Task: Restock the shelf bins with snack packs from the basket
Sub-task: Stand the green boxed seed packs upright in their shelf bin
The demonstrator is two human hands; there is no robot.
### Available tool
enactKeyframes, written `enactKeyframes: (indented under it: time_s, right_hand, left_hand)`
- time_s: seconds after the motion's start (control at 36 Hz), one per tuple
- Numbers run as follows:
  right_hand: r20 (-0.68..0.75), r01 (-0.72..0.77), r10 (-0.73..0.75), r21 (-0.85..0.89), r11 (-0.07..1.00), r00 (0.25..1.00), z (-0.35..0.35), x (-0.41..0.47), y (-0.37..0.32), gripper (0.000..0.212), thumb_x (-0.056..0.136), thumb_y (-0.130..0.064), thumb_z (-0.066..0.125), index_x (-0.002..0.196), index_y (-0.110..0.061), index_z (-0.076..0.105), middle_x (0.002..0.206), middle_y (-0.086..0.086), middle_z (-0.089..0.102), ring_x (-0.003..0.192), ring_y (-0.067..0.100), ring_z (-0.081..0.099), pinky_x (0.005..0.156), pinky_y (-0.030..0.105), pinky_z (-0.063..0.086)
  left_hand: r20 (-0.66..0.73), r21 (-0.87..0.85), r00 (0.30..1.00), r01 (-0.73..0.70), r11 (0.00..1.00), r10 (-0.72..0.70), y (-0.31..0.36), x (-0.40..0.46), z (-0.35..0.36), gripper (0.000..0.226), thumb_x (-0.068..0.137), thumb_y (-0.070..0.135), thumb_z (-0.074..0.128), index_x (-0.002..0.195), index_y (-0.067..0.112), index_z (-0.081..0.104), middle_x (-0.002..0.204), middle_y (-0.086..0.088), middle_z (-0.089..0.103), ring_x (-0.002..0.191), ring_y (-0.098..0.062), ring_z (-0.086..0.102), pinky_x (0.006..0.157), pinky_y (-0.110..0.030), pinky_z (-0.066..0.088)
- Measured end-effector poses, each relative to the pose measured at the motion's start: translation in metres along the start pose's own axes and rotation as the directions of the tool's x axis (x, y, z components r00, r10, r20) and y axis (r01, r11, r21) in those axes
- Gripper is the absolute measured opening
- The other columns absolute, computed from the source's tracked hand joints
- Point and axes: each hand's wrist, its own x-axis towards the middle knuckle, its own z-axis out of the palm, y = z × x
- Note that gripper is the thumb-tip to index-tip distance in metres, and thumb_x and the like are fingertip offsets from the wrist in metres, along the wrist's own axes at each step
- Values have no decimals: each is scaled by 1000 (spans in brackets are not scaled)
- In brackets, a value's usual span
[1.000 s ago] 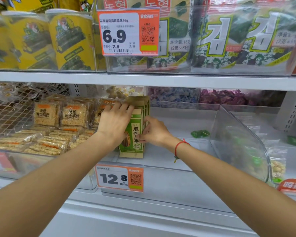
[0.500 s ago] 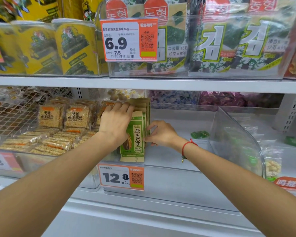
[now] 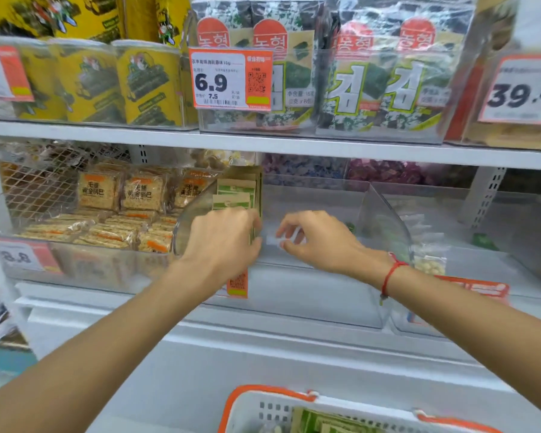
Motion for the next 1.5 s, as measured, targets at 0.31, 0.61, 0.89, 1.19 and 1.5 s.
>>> enactKeyframes:
  time_s: [0.31,0.61,0.89,1.19,1.5]
  right_hand:
    - [199,127,-54,-375,918,978,-8,-161,9,27,94,-33,47,119,-25,55,120,-2,52,115,21,49,79,35,44]
    - [616,-154,300,-280,948,728,76,-261,46,29,94,-31,50,121,-24,57,121,3,60,113,24,55,85,31,42]
    - [731,-398,291,-30,917,617,133,-301,51,57,88,-43,62,137,-22,43,131,5,55,116,23,52,95,37,45]
    - [630,-395,234,126,910,741,149,-303,41,37,74,-36,79,104,-18,67,111,-2,61,104,16,55,90,29,48]
    - [706,-794,438,297,530,557,91,-293,93,27,80,-17,76,102,-18,62,116,0,56,97,20,58,76,22,50]
  left_hand:
    - [348,-64,923,-150,987,163,63,-103,9,29,91,41,50,119,35,54,119,8,62,115,-19,55,82,-29,41]
    - [678,-214,704,-87,973,213,94,-198,109,31,95,36,45,125,29,54,131,2,55,119,-22,52,94,-36,44]
    - [667,-401,668,-52,914,331,94,-239,144,34,94,45,48,126,35,57,132,13,54,128,-13,38,111,-38,24]
    - [852,-310,445,4,951,276,100,-213,147,82,74,37,76,144,27,36,148,1,38,134,-20,36,109,-41,33]
    - [894,-352,373,242,904,248,105,-195,154,68,92,63,29,145,20,36,154,-4,31,138,-25,34,113,-40,29]
